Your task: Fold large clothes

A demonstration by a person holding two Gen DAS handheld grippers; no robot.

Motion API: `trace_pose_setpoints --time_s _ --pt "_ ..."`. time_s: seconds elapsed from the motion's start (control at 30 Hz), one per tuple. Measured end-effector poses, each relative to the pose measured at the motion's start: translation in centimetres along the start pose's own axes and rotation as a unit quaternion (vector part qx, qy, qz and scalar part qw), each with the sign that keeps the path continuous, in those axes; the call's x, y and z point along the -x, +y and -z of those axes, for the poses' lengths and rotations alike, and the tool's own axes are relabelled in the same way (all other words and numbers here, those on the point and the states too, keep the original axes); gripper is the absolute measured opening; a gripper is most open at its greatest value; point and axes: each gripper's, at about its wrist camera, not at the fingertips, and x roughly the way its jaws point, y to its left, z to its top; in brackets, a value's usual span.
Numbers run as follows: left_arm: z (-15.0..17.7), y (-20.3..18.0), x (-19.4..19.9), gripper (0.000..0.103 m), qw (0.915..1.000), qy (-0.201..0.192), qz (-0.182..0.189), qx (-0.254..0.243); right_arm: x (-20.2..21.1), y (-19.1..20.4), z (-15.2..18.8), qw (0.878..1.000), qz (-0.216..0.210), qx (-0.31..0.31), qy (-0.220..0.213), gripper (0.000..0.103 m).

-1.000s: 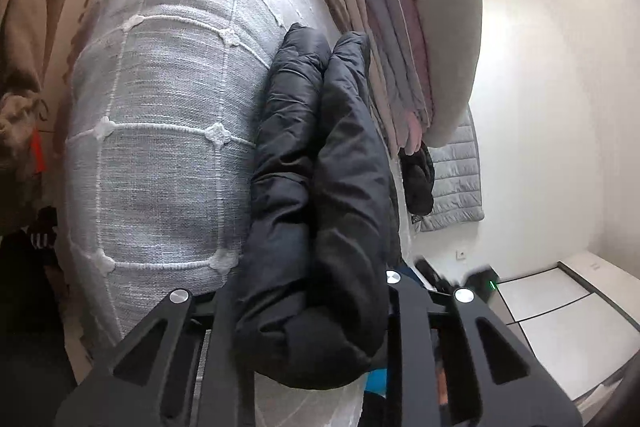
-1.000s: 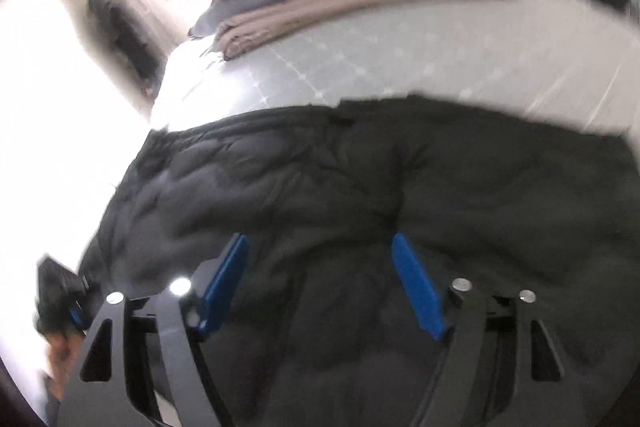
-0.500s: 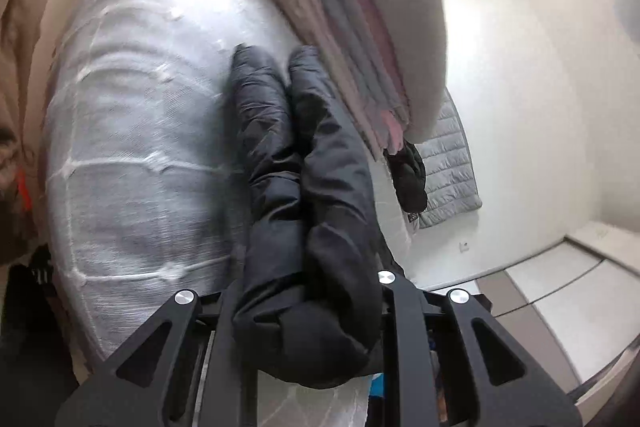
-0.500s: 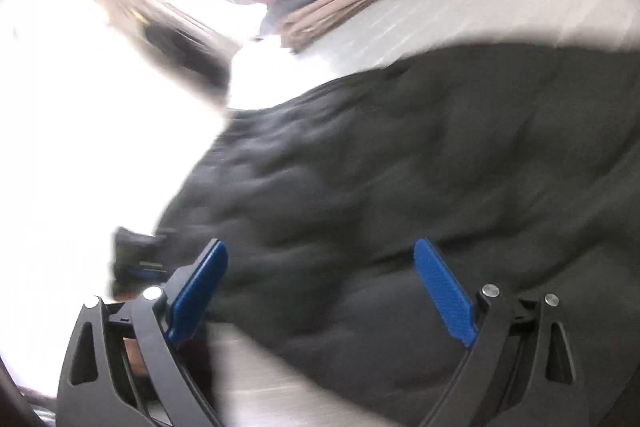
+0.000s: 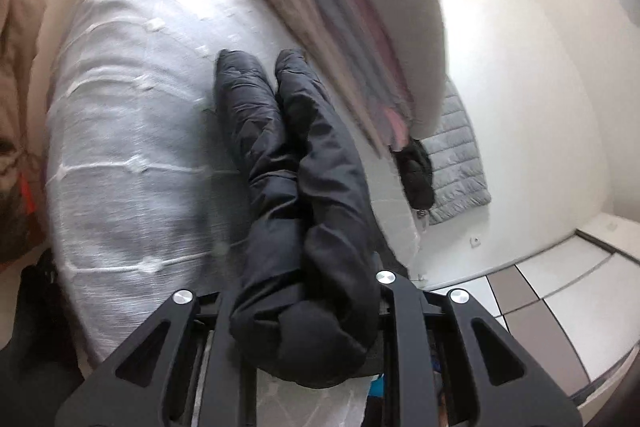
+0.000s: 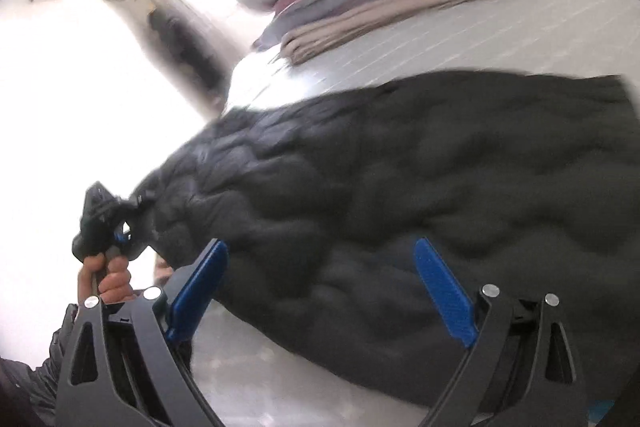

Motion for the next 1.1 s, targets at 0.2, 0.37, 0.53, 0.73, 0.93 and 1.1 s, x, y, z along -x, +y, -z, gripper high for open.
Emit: trace_pose_setpoints --time_s 0.2,0.37,0.53,0.73,0.93,1.1 --pt "0.4 4.4 -0.3 0.033 0.9989 0.021 -0.013 0.039 12.5 -13.8 5.1 0.969 0.092 -0.211 -0.093 0.094" --pt "0.8 6.3 -0.6 0.045 0.9968 0.028 -0.012 0.074 12.7 -21.6 9.9 0.935 0.039 -0.345 -0.073 0.094" --pt "1.0 5.9 -1.1 0.05 0.9966 0.032 -0.016 0.073 9.7 -23.5 11.5 0.905 -0.092 -0.407 -0.081 0.094" --pt "1.3 5.6 -1.9 0.05 0.9956 0.036 -0.028 0.082 7.4 -22.2 10.4 0.909 -0.119 -0.389 -0.087 0.031" --pt "1.2 3.9 -1.5 0.016 0.9987 0.028 -0.021 0.036 8.4 -20.9 9.9 0.912 -0.142 -0.365 -0.122 0.018" --pt "1.3 1.0 0.7 0.012 0.9997 0.022 -0.005 0.008 11.6 -17.1 9.6 0.924 -0.159 -0.321 -0.135 0.018"
